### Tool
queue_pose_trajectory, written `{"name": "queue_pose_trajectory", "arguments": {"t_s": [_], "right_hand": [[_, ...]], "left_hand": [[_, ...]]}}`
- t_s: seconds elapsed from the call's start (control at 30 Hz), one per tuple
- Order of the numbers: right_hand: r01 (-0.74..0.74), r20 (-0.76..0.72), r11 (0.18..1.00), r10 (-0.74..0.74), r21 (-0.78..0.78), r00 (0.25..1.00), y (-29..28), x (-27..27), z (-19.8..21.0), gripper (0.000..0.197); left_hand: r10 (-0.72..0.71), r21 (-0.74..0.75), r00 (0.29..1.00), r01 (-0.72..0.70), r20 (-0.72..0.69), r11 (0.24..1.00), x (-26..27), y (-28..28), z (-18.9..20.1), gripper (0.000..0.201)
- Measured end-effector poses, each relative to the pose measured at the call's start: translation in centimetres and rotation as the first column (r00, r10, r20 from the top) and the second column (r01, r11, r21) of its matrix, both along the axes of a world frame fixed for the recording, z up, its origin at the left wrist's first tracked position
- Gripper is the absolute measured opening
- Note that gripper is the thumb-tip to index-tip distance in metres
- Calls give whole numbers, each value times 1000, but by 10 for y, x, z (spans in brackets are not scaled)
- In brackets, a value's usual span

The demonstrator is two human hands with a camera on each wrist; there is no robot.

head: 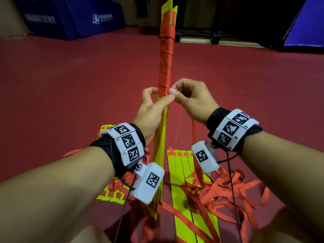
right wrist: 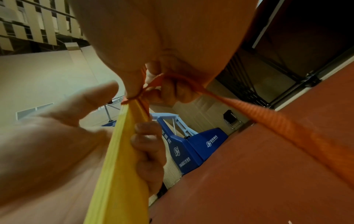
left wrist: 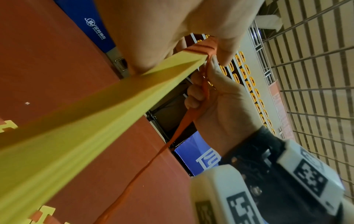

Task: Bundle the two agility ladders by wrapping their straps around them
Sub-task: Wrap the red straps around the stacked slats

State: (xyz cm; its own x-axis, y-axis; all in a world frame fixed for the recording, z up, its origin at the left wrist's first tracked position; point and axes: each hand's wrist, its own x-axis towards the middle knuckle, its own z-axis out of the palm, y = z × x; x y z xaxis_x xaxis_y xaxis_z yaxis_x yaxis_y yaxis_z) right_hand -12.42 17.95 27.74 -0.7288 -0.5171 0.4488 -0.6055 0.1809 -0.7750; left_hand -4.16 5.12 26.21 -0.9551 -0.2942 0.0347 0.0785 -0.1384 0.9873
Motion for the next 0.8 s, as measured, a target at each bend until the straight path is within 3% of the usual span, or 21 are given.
{"name": "queue_pose_trajectory", "arguments": {"t_s": [0.2, 0.43, 0.8], "right_hand": [[-120, 68, 990, 125, -68, 990, 0, -3, -3, 4], [-74, 138, 993, 86, -86, 987, 0, -4, -7, 6], [-64, 197, 989, 90, -133, 976, -1, 2, -7, 18]], "left_hand": [[-3, 27, 997, 5, -80, 1000, 2, 0, -1, 34], [31, -10, 994, -32, -107, 999, 3, 2, 1, 15], [-5, -7, 996, 5, -92, 1000, 5, 1, -3, 27]]}}
